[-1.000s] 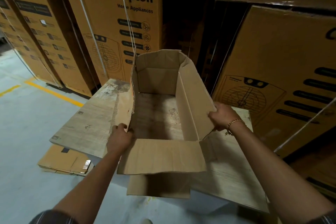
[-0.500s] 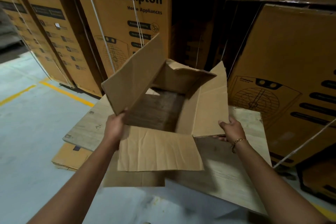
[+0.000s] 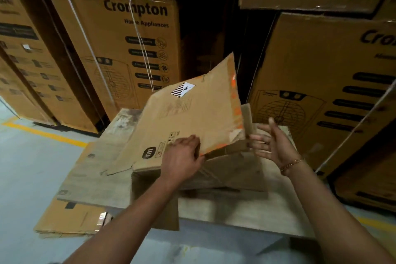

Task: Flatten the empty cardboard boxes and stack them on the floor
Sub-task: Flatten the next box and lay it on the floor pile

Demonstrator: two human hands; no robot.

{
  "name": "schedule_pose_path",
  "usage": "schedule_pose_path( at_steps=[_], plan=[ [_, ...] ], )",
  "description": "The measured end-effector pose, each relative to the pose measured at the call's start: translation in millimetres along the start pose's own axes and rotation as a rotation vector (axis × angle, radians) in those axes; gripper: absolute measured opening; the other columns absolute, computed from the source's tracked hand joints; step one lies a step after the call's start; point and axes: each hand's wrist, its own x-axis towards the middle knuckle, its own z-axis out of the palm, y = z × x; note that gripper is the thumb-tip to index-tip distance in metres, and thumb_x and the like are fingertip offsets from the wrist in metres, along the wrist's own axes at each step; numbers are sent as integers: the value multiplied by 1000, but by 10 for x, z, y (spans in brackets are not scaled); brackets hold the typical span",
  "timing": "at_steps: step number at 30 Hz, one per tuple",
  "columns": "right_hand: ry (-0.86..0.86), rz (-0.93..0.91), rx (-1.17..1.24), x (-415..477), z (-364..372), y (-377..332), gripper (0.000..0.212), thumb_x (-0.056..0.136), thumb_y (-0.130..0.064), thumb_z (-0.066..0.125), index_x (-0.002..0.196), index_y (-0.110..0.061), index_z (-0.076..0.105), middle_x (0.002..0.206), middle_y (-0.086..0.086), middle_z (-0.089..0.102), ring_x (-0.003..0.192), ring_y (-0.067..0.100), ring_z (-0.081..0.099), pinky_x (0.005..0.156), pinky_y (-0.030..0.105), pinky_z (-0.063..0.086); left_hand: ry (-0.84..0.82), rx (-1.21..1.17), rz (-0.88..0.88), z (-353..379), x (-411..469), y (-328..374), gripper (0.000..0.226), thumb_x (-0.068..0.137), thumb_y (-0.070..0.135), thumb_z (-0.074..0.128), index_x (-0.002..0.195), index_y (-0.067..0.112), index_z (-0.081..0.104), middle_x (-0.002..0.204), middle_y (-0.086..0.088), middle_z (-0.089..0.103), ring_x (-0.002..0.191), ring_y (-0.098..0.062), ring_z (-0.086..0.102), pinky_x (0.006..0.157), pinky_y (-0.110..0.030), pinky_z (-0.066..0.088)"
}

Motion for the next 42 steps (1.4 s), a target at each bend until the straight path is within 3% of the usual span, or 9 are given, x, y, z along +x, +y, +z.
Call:
schedule_pose_path(
  at_steps=[2,5,10,13,16,20,23,36,42],
  plan=[
    [-53,3,94,-158,81,-257,62,89,-69,45,125,-21,59,108,6,70,89,24,66,71,38,58,-51,48,79,62,47,106,69,94,69,36,147,25,44,154,4,46,136,-20,46,108,-44,41],
    [100,-64,-205,-209,174,-314,39,89,-30,70,122,-13,60,107,10,72,90,25,70,78,42,60,-169,-51,234,142,60,102,87,91,82,13,157,28,30,165,8,26,150,-16,26,118,-45,25],
    [373,-67,-370,-231,132,-100,41,83,-5,73,122,-9,60,103,12,70,87,29,67,81,42,57,-198,100,295,276,-13,-619,97,83,78,49,160,28,15,169,2,14,154,-22,16,121,-50,18],
    [405,-47,-589,-268,153,-45,46,86,-18,71,128,-11,55,116,9,64,98,26,62,81,32,49,-198,151,197,339,-87,-1150,103,81,58,64,161,26,7,169,-3,10,155,-25,14,120,-50,22],
    [463,-119,-1223,-378,318,55,69,84,-44,65,144,-20,43,152,12,41,134,32,42,104,42,38,-209,151,185,353,-100,-1310,106,82,44,69,162,20,3,170,-5,6,155,-24,11,121,-46,24],
    [62,-396,-1495,-614,782,262,98,78,-74,58,156,-31,18,165,2,14,149,23,16,117,42,20,-205,130,203,347,-34,-1252,107,81,45,73,161,21,6,169,-4,9,155,-24,14,118,-45,29],
    [-27,-369,-1728,-629,889,513,105,79,-62,65,157,-31,2,166,2,2,149,25,15,118,43,22,-227,157,259,341,-61,-1122,103,85,44,70,162,23,5,169,-3,9,155,-24,12,117,-44,30],
    [67,-526,-1786,-1033,614,920,95,84,-38,70,157,-24,10,163,6,17,149,24,21,119,41,25,-187,216,342,295,-678,-870,95,85,38,67,161,24,12,168,-1,18,151,-23,22,111,-42,39],
    [28,-663,-1819,-1324,496,1011,89,76,-38,76,152,-22,32,154,9,39,140,26,41,109,43,40,-259,128,94,278,-1203,-829,100,84,39,69,160,15,8,167,-9,17,147,-27,34,110,-38,42]
  ],
)
